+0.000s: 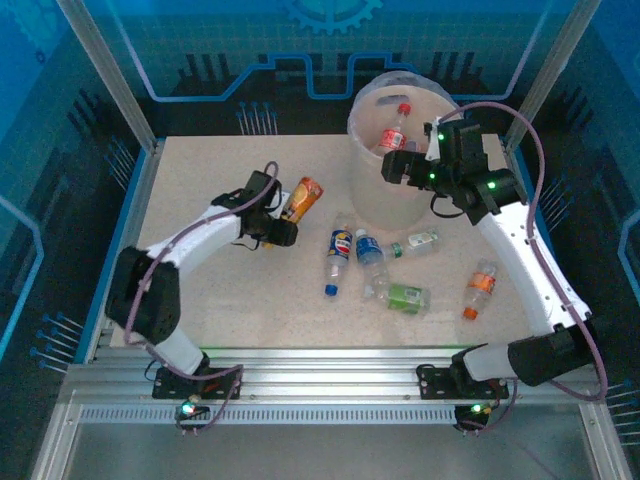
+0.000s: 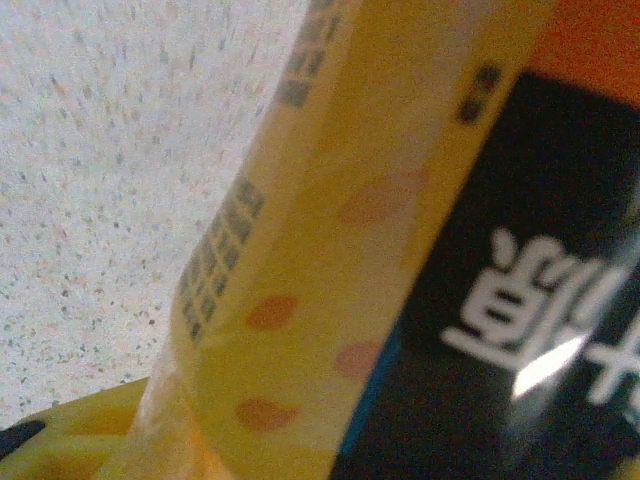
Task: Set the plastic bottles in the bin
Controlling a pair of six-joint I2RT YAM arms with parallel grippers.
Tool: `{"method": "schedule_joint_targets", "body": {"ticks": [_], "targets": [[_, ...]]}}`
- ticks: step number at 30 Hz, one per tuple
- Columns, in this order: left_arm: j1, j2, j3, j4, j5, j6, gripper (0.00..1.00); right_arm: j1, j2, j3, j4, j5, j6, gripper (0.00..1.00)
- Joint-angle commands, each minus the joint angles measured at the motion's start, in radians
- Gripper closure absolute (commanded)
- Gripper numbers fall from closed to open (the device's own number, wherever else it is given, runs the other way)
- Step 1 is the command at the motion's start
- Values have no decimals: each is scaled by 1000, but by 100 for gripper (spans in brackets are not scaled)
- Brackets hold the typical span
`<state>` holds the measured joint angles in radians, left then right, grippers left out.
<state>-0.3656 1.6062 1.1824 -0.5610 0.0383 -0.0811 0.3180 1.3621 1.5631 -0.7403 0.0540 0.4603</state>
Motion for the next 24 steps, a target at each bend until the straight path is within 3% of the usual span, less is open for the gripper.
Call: {"method": "schedule_joint_targets", "body": {"ticks": [1, 11, 24], "targets": [[2, -133, -48, 92, 113, -96, 54, 22, -41, -24, 88, -143, 15, 0], [1, -372, -161, 342, 334, -286, 53, 109, -10, -64, 262, -371, 23, 0], [-27, -391, -171, 535, 459, -413, 52, 228, 99, -2, 366, -469, 6, 3]]}}
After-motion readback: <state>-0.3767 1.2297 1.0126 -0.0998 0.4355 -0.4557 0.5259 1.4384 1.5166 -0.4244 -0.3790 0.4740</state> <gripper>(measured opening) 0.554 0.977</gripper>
